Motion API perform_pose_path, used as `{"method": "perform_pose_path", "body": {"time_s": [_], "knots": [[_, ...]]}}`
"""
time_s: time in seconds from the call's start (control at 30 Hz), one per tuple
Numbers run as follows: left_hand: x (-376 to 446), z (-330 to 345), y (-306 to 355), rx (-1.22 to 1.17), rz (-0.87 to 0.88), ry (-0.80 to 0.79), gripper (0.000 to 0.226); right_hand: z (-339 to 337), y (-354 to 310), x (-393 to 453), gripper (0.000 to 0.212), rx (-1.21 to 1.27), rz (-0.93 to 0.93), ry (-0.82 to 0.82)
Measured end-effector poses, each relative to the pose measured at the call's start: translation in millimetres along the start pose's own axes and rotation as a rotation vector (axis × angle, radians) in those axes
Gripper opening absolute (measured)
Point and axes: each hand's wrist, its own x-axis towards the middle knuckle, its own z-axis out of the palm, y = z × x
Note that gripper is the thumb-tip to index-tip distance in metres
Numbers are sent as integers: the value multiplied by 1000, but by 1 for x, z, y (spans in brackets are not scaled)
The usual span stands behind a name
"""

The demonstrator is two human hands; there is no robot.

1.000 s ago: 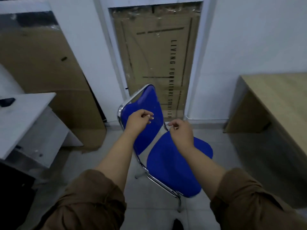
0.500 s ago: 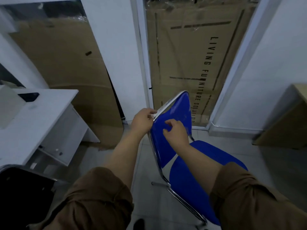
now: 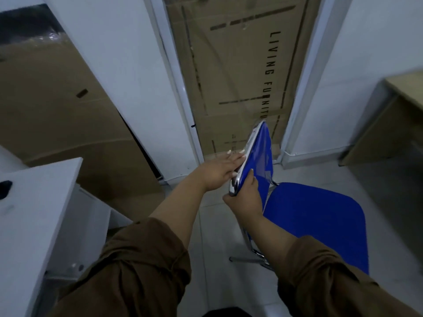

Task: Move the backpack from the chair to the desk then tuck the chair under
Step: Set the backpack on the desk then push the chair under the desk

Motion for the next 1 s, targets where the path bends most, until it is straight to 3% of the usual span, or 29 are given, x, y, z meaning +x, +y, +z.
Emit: {"method": "perform_pose_path", "body": {"time_s": [0.37, 0.67, 1.0], "knots": [[60, 2, 43, -92, 99, -22, 56, -62, 43, -12, 109, 114, 17, -35], [123, 32, 151, -68, 179, 85, 54, -174, 117, -37, 103, 51, 121, -84], [182, 63, 285, 109, 261, 50, 58, -297, 200, -50, 87, -105, 323, 7]]}}
